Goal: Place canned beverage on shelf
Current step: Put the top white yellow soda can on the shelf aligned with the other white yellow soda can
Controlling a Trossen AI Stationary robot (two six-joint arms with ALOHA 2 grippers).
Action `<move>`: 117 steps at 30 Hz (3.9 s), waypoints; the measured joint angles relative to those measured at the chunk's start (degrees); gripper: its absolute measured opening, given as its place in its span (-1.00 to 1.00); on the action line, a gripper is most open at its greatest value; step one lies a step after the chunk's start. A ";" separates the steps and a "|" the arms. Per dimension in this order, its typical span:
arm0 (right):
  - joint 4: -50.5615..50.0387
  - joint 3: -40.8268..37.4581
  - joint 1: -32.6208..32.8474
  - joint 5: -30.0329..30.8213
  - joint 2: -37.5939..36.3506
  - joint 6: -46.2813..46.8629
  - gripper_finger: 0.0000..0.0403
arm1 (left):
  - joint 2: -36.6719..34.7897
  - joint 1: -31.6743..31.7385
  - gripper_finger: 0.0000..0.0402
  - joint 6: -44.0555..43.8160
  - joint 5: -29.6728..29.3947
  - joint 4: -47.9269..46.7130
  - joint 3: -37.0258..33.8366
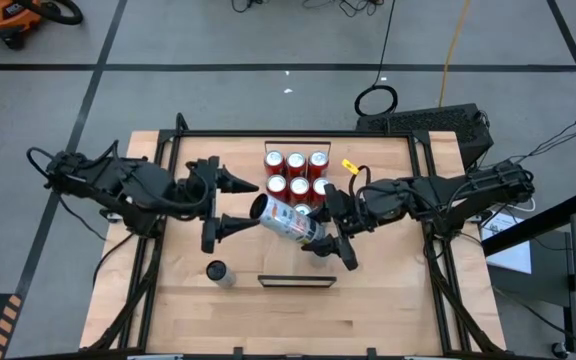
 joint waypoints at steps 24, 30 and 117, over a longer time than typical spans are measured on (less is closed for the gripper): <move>0.15 0.00 0.04 -0.08 0.04 -0.75 0.12 | 3.60 6.20 0.43 -0.26 15.27 2.61 -0.02; -0.15 0.00 0.02 -0.17 0.04 -0.89 0.18 | 3.60 6.20 0.21 0.03 15.26 2.56 -0.02; -43.57 -0.01 8.70 21.37 -16.63 13.40 0.40 | 31.21 4.70 0.24 -3.27 10.64 -14.78 0.03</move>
